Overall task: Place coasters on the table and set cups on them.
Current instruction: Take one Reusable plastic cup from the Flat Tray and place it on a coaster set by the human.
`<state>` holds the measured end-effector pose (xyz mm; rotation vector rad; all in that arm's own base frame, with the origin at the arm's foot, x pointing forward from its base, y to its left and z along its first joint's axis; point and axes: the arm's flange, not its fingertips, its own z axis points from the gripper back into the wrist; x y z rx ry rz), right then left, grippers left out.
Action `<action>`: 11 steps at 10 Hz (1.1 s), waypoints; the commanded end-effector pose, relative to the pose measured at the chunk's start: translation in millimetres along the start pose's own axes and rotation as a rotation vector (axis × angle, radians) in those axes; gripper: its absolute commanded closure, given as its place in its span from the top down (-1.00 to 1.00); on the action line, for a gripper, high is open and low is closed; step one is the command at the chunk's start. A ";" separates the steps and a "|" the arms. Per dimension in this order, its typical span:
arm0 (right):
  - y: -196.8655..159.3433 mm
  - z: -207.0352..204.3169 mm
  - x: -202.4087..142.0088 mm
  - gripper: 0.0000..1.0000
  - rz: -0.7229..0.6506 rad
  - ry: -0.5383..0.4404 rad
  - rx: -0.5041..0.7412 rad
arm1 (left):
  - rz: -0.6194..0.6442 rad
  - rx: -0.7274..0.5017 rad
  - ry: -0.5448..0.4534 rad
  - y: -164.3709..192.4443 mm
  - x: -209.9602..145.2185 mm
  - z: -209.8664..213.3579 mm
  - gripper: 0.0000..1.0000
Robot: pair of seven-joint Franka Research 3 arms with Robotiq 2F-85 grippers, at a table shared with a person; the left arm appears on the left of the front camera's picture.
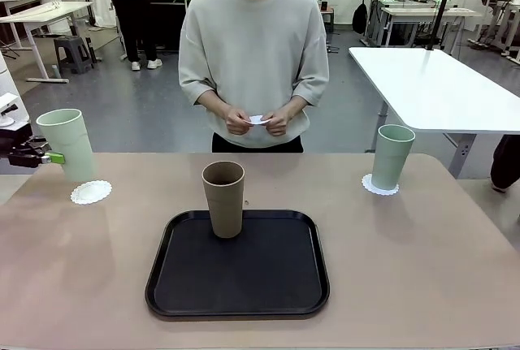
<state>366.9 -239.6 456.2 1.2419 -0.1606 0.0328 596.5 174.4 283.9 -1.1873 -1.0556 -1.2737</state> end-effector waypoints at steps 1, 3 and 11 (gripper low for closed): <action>1.1 0.4 0.1 1.00 -0.015 -0.001 -0.001 | 0.021 0.009 0.011 10.9 -3.4 6.1 0.69; 1.1 0.4 0.1 1.00 -0.015 -0.001 -0.001 | 0.035 -0.005 0.026 10.3 -14.0 8.4 0.69; 1.1 0.4 0.1 1.00 -0.015 -0.001 -0.001 | 0.008 -0.054 0.020 -0.8 -27.4 -0.7 0.69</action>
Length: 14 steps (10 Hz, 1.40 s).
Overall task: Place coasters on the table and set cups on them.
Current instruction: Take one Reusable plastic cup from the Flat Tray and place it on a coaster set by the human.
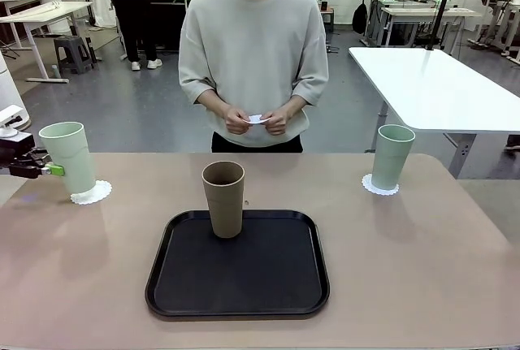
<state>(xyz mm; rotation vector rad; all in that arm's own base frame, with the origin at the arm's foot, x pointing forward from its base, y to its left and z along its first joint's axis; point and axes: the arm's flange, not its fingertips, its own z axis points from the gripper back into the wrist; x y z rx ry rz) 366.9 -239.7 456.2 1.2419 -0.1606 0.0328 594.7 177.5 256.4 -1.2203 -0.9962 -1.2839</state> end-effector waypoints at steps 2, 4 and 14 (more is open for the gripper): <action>1.1 0.3 0.1 1.00 -0.015 -0.001 -0.001 | -0.035 -0.006 0.011 3.2 -2.3 -7.8 0.69; 1.1 0.3 0.1 1.00 -0.015 -0.001 -0.001 | -0.039 0.004 0.020 7.8 -5.5 -11.8 0.69; 1.1 0.3 0.1 1.00 -0.015 -0.001 -0.001 | -0.029 0.016 0.026 11.8 -12.7 -16.5 0.69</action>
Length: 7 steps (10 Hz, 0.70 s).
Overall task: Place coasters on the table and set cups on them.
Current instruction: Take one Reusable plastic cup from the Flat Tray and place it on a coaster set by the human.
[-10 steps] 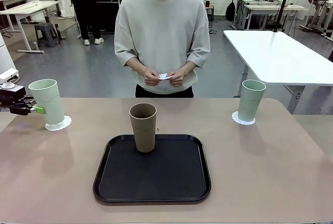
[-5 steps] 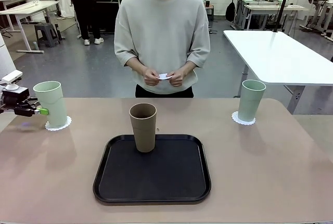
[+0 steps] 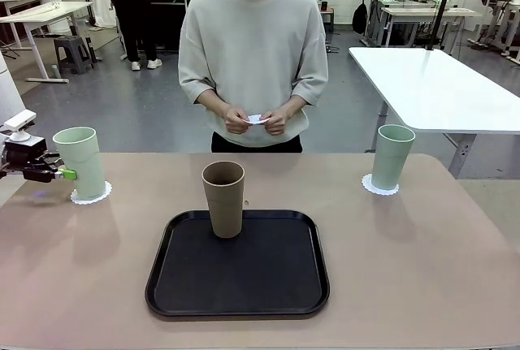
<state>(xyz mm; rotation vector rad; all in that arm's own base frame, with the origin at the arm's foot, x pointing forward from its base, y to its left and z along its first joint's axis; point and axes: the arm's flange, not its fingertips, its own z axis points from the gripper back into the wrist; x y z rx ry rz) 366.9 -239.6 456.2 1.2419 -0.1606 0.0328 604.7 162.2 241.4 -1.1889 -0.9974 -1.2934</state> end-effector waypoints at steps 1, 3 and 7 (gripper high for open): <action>1.1 0.3 0.1 1.00 -0.015 -0.001 -0.001 | -0.015 0.006 0.006 -1.6 -1.4 0.2 0.69; 1.1 0.3 0.1 1.00 -0.015 -0.001 -0.001 | 0.002 0.001 0.000 -0.2 -1.0 0.3 0.69; 1.1 0.3 0.1 1.00 -0.015 -0.001 -0.001 | 0.002 0.001 0.000 -0.2 -1.0 0.3 0.69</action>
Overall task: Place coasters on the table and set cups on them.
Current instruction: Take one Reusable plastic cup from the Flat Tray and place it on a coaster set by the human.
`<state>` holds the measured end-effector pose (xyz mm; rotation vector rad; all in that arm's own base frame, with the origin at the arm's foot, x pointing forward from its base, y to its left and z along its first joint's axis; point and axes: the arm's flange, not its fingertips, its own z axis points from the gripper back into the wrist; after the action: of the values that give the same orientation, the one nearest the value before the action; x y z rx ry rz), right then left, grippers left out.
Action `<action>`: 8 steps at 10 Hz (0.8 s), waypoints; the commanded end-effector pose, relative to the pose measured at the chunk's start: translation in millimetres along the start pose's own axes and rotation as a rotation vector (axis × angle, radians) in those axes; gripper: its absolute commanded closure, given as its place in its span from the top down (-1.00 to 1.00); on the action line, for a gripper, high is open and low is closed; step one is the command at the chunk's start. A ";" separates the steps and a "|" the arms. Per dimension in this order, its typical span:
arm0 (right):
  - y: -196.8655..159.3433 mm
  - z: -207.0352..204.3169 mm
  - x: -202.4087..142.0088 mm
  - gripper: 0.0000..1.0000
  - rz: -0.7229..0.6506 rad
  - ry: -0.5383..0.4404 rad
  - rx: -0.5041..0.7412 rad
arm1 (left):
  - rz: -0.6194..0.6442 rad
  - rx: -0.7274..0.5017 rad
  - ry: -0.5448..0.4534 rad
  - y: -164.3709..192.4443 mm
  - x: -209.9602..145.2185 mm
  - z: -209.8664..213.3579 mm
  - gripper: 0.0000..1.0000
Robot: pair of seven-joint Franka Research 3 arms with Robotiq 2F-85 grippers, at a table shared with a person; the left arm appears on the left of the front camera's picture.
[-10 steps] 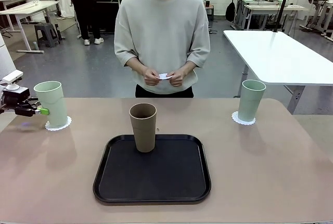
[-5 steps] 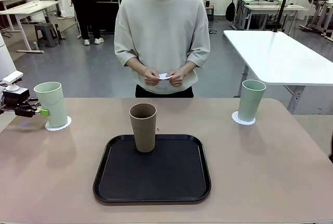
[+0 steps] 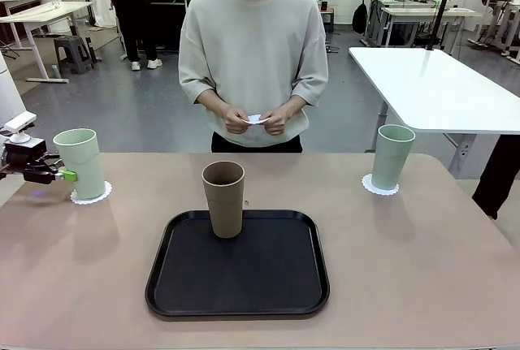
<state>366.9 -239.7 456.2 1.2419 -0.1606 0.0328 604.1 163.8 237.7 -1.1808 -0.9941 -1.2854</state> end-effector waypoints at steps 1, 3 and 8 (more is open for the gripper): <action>1.1 0.3 0.1 1.00 -0.015 -0.001 -0.001 | -0.005 -0.007 -0.005 0.2 2.9 -0.6 0.69; 1.1 0.3 0.1 1.00 -0.015 -0.001 -0.001 | -0.005 -0.007 -0.005 0.2 2.9 -0.6 0.69; 1.1 0.3 0.1 1.00 -0.015 -0.001 -0.001 | 0.000 0.000 0.000 0.0 0.0 0.0 0.69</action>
<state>366.9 -239.7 456.2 1.2419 -0.1606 0.0328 604.0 163.9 237.2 -1.1812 -0.9938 -1.2848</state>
